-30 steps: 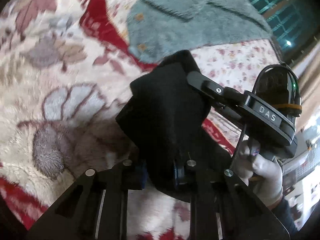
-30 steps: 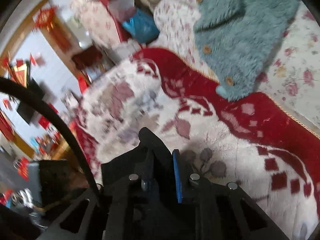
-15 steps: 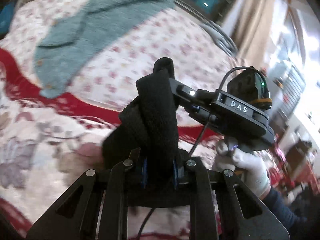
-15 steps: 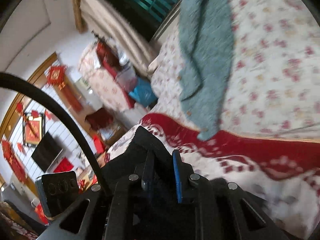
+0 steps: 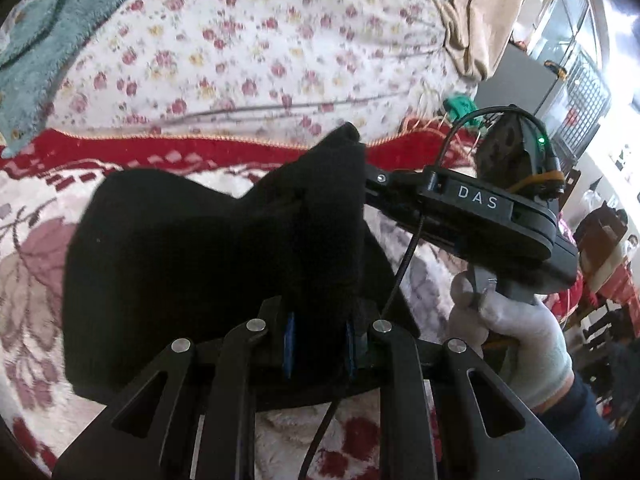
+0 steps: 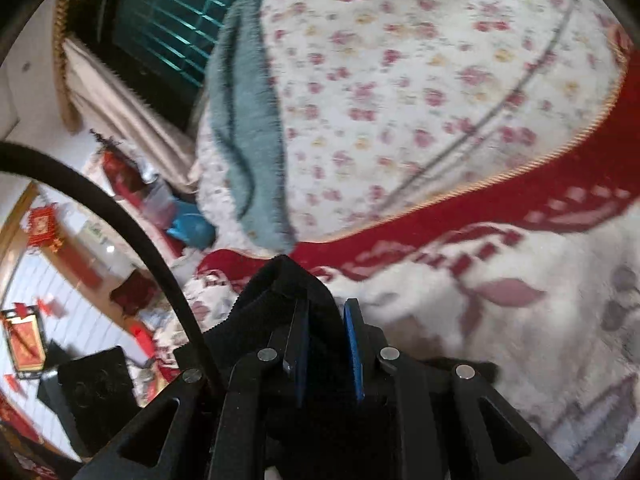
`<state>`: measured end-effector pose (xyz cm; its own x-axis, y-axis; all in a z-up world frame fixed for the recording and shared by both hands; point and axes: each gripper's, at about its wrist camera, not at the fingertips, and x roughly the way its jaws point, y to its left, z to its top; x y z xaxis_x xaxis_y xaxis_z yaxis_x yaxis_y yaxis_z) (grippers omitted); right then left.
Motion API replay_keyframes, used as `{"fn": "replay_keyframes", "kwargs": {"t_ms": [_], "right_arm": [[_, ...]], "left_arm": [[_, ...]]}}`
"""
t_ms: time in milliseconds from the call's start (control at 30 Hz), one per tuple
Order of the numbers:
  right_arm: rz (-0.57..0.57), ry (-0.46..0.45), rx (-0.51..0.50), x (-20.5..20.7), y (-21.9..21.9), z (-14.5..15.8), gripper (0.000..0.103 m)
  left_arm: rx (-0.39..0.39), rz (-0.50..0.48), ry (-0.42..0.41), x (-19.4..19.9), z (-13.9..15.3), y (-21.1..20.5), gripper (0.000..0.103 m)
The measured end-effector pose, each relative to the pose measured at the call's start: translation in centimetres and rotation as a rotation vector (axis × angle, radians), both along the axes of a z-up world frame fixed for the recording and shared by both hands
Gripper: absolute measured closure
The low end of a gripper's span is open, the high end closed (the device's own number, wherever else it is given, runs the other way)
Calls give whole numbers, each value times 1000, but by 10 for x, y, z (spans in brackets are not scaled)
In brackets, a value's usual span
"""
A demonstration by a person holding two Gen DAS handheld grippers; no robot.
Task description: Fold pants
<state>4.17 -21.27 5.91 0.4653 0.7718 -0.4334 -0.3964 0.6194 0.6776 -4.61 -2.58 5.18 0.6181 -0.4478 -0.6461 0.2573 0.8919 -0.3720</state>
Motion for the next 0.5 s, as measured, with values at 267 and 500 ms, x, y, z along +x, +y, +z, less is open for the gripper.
{"fn": "replay_keyframes", "kwargs": {"t_ms": [267, 500], "right_arm": [[-116, 0, -137, -15, -27, 10, 84], [-144, 10, -73, -36, -43, 19, 56]], "left_arm": [[-5, -16, 12, -4, -2, -4, 84], [-39, -19, 29, -6, 0, 4, 84]]}}
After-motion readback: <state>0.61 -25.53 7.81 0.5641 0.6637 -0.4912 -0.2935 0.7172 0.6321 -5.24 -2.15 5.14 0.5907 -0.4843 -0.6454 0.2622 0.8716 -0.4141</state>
